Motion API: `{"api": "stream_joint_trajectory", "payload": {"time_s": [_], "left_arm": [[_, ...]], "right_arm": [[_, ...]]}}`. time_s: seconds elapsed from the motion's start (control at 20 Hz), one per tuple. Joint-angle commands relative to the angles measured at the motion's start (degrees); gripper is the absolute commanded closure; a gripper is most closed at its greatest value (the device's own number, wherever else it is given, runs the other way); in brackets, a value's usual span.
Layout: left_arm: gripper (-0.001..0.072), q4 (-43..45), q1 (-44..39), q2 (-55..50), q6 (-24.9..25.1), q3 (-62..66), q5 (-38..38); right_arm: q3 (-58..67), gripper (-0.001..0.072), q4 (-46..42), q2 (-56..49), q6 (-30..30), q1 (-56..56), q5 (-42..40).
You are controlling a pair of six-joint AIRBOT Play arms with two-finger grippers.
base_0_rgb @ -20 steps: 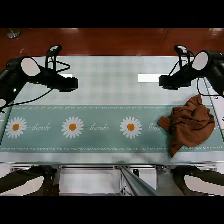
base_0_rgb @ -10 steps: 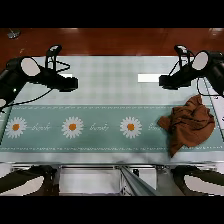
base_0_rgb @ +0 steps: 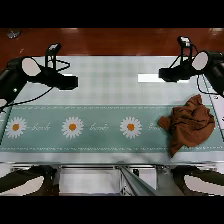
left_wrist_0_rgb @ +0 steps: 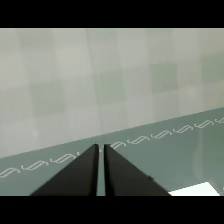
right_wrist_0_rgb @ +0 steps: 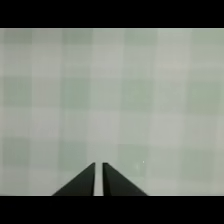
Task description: Fold the shirts.
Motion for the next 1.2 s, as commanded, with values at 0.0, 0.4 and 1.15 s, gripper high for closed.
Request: {"api": "stream_joint_trajectory", "payload": {"time_s": [0.0,0.4,1.15], "left_arm": [[0.0008,0.0,0.0,-1.2,-0.3,0.1,5.1],[0.0004,-0.2,-0.1,6.8,4.9,-3.1,-7.7],[0.0004,0.6,0.3,20.9,1.4,-25.7,1.4]], "right_arm": [[0.0,0.0082,-3.0,0.0,0.1,0.0,-6.0],[-5.4,0.0084,-21.6,5.5,0.5,-12.7,28.8],[-23.1,0.0688,6.3,13.5,-4.7,-24.0,9.1]]}}
